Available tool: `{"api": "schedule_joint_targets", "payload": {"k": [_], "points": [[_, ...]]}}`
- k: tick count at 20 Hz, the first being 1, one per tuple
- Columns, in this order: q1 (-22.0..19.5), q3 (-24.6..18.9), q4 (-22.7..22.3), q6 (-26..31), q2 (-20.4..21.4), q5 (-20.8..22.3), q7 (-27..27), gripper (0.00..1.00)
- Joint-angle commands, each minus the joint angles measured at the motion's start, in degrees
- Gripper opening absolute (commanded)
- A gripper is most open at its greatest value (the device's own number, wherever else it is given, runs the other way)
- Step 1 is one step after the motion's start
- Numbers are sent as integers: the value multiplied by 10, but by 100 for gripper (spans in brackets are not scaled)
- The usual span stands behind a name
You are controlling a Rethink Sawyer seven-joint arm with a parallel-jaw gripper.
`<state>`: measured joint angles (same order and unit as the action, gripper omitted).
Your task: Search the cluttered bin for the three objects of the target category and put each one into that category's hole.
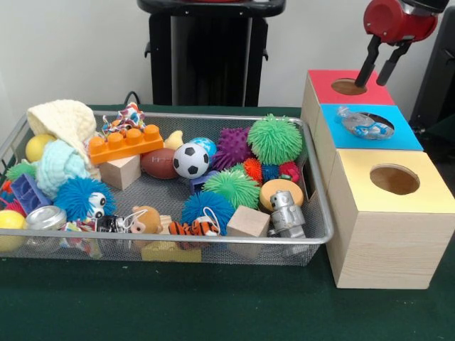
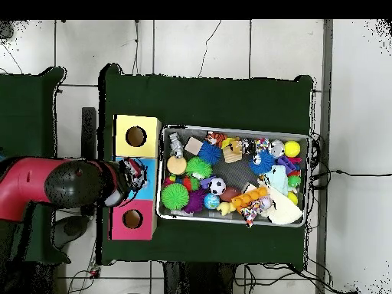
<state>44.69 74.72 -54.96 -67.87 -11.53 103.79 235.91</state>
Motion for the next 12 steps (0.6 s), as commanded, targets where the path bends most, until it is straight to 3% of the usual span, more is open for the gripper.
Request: {"api": "schedule_joint_targets", "payload": {"k": [1,12], "points": [[-36,-90,2,1,0,4,-148,100],[-47,-92,22,-16,6,0,-130,100]]}}
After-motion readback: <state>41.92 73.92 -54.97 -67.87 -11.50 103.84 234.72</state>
